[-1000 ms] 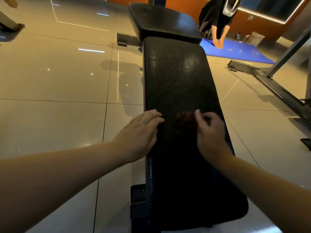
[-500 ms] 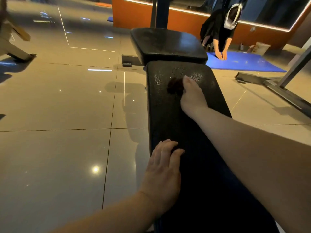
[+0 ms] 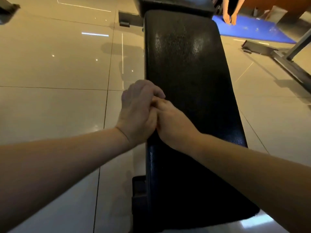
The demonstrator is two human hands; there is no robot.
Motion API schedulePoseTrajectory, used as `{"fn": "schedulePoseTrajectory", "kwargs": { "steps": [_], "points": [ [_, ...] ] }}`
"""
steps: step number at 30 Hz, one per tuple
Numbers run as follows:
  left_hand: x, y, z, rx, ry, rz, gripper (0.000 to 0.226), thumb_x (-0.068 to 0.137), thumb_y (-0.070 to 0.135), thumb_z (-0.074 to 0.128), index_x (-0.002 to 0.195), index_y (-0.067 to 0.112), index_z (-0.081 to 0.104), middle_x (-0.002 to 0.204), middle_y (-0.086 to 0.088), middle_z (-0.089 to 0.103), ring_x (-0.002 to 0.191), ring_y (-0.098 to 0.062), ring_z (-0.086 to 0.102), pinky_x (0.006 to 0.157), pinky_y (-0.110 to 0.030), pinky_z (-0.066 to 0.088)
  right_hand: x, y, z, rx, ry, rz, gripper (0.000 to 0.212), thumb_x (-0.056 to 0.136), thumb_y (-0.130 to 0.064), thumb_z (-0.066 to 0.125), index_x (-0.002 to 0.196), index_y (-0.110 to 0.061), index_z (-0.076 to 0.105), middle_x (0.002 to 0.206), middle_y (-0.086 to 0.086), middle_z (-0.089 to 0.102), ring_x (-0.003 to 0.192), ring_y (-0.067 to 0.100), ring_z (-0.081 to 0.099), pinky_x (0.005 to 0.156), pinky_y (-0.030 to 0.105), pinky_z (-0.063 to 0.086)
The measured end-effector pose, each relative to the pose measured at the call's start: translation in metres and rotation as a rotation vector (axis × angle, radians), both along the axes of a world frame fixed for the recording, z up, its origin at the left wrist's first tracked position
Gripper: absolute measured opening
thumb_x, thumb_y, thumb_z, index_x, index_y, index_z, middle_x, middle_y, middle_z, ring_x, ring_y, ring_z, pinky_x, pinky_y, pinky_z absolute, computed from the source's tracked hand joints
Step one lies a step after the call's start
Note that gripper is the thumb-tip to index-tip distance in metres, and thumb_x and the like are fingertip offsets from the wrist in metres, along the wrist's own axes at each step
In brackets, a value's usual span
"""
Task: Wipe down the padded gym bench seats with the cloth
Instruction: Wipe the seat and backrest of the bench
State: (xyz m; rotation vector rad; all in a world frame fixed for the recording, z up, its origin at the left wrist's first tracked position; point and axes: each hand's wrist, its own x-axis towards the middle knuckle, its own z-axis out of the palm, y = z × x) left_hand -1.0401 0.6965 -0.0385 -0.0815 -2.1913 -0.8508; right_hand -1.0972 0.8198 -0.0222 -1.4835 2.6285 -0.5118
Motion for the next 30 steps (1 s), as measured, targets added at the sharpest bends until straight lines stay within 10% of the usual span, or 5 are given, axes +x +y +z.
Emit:
{"fn": "schedulePoseTrajectory", "kwargs": {
  "steps": [7,13,22,30],
  "points": [
    [0.013,0.018,0.013,-0.073,-0.323,-0.327,0.027,0.079,0.025,0.039,0.099,0.028,0.057,0.098,0.008,0.057,0.094,-0.010,0.053,0.087,-0.034,0.047,0.087,0.078,-0.035,0.119,0.094,0.259,0.067,0.092,0.001,0.050,0.154,-0.020,0.038,0.158,0.002,0.038,0.148,0.021,0.021,0.120,0.032,0.002],
    [0.032,0.036,-0.003,-0.596,-0.419,-0.414,0.040,0.086,0.032,0.038,0.121,0.025,0.058,0.128,0.003,0.051,0.121,-0.015,0.045,0.106,-0.038,0.037,0.112,0.177,-0.057,0.260,0.156,0.583,0.056,0.106,-0.017,0.025,0.161,-0.019,0.017,0.167,0.000,0.020,0.155,0.017,0.008,0.124,0.032,0.001],
    [0.036,0.054,-0.017,-0.807,-0.404,-0.419,0.040,0.095,0.028,0.044,0.133,0.020,0.055,0.136,-0.002,0.049,0.128,-0.022,0.043,0.110,-0.035,0.025,0.042,0.277,-0.054,0.052,0.137,-0.190,0.068,0.101,-0.011,0.042,0.162,-0.022,0.014,0.166,-0.002,0.015,0.155,0.023,0.014,0.115,0.055,0.037],
    [0.044,0.040,-0.007,-0.686,-0.513,-0.245,0.052,0.093,0.034,0.031,0.141,0.019,0.046,0.141,-0.004,0.044,0.132,-0.023,0.036,0.110,-0.036,0.026,0.071,0.148,-0.043,-0.110,0.001,-0.311,0.071,0.100,0.005,0.031,0.160,-0.025,0.009,0.168,-0.005,0.009,0.155,0.009,-0.004,0.127,0.039,0.008]
  ]
}}
